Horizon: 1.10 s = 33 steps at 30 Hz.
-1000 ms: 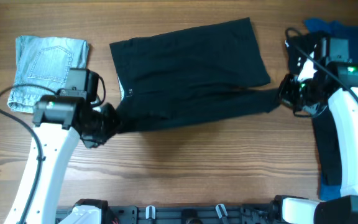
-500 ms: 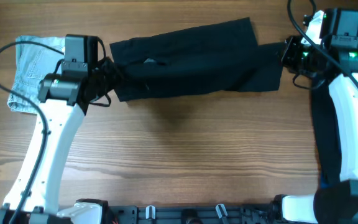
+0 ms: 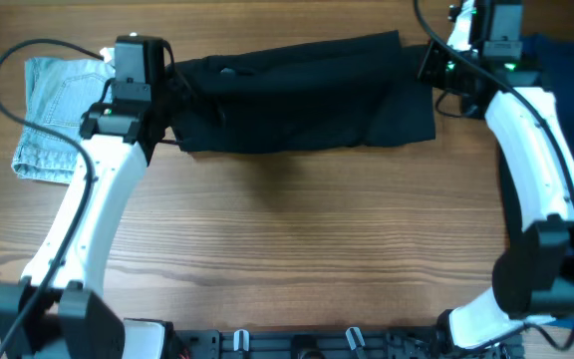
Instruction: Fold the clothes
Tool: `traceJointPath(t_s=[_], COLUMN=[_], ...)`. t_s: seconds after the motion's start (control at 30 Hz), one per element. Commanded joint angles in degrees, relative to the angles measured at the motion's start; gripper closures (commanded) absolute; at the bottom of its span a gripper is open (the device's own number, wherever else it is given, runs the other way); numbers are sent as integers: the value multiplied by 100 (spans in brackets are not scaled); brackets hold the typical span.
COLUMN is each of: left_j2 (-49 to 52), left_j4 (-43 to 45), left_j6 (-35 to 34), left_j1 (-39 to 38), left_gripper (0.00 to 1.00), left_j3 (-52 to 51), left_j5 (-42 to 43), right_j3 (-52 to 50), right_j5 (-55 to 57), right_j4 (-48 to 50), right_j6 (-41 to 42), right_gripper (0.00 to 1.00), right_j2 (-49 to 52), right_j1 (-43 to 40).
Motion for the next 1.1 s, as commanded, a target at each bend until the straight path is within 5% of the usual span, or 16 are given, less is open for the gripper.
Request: traceJointPath(t_s=[0.0, 0.6, 0.73, 0.8, 0.87, 0.9, 0.93, 1.07], left_j2=[455, 2570, 2929, 3084, 3228, 3235, 3213, 2793], left_j4=[496, 3206, 3460, 3530, 3661, 3823, 3995, 4052], left_j6=[131, 131, 129, 131, 136, 275, 463, 1060], left_j1=[111, 140, 138, 140, 151, 186, 236, 431], left_gripper=[96, 96, 94, 84, 57, 51, 48, 42], left_j3=[70, 70, 70, 70, 70, 70, 76, 520], left_j5=[-496, -780, -778, -780, -780, -776, -772, 264], right_j3=[140, 133, 133, 133, 133, 133, 136, 302], right_j5=[448, 446, 509, 509, 474, 417, 396, 216], right_j4=[295, 2855, 3025, 3112, 3276, 3344, 3469, 3740], right_j6=[-90, -74, -72, -72, -72, -160, -306, -717], right_gripper=[96, 93, 87, 77, 61, 54, 39, 7], right_j2=[498, 2041, 2304, 2393, 2487, 2498, 2498, 2253], right_j1=[9, 219, 229, 229, 234, 234, 234, 227])
